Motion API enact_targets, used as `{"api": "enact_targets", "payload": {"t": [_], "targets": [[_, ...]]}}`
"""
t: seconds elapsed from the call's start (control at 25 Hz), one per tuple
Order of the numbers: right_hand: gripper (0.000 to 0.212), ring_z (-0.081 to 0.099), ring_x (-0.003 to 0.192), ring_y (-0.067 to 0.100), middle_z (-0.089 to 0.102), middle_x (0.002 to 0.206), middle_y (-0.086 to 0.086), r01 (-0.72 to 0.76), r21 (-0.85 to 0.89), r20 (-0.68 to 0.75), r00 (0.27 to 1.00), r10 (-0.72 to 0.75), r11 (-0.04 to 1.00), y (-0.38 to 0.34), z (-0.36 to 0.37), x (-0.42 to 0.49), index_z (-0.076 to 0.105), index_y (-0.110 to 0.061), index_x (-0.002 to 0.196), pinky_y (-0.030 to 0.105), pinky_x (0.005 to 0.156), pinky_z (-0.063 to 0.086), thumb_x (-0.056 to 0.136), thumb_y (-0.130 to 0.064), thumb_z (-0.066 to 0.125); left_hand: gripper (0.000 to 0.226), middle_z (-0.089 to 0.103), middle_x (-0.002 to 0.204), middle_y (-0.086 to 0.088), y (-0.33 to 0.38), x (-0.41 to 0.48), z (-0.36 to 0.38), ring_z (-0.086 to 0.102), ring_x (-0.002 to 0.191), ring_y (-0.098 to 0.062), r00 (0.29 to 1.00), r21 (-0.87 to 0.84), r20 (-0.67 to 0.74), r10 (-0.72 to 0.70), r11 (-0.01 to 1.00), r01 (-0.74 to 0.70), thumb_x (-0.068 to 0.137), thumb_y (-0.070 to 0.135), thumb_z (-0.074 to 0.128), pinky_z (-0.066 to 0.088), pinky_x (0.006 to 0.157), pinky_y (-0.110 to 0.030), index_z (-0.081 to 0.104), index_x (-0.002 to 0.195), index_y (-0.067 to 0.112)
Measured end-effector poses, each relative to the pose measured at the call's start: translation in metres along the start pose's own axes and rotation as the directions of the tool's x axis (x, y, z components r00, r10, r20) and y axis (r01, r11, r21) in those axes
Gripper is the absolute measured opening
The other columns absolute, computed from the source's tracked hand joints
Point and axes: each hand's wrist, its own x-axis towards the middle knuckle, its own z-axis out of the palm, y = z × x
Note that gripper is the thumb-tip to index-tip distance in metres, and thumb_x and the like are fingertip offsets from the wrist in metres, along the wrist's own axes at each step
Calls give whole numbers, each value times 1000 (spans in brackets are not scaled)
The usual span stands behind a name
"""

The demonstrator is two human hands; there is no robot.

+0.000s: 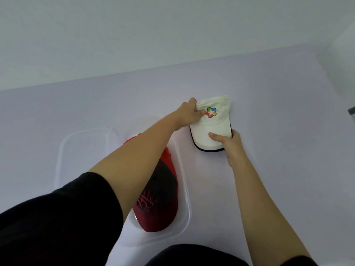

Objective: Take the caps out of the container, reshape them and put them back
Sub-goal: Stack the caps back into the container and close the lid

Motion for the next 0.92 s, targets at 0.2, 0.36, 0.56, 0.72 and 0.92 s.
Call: {"api": "enact_targets", "payload": {"t": [0.2, 0.36, 0.56, 0.72, 0.92], "targets": [[79, 54, 110, 15, 53, 127, -11, -9, 283, 94, 995, -18, 959, -1, -4, -42, 33, -34, 134, 37, 78, 51, 70, -19, 78, 30, 53, 124, -18, 14, -28, -11, 53, 103, -26, 997, 18, 38, 67, 998, -67, 94, 33, 51, 47, 95, -49, 40, 110, 10], [79, 54, 118, 25, 50, 136, 2, 3, 449, 177, 980, -92, 894, -3, -6, -63, 35, -28, 137, 42, 76, 55, 69, -9, 71, 27, 52, 123, -15, 28, -58, -20, 51, 101, -24, 992, 58, 30, 120, 991, -122, 94, 35, 51, 49, 92, -47, 40, 108, 15], [75, 52, 121, 29, 46, 141, 10, 71, 539, 251, 938, -241, 839, -29, 4, -90, 32, -19, 141, 41, 75, 56, 76, -1, 64, 36, 50, 121, 2, 37, -102, -46, 48, 119, -26, 988, -211, -6, 155, 965, -153, 87, 37, 64, 48, 89, -57, 45, 114, 24], [69, 51, 125, 31, 48, 141, 11, 117, 541, 363, 861, -356, 833, -47, 33, -112, 35, -17, 141, 40, 79, 55, 78, -5, 62, 48, 56, 124, 4, 27, -132, -71, 52, 116, -30, 986, -511, 33, 163, 851, -124, 83, 36, 68, 48, 78, -69, 48, 127, 34], [80, 51, 126, 26, 47, 141, 6, 172, 410, 424, 834, -354, 895, -51, 73, -130, 31, -22, 142, 42, 92, 52, 76, -13, 75, 47, 61, 122, -4, -4, -159, -112, 57, 113, -33, 972, -605, -50, 229, 767, -212, 78, 22, 68, 53, 69, -61, 57, 124, 24]]}}
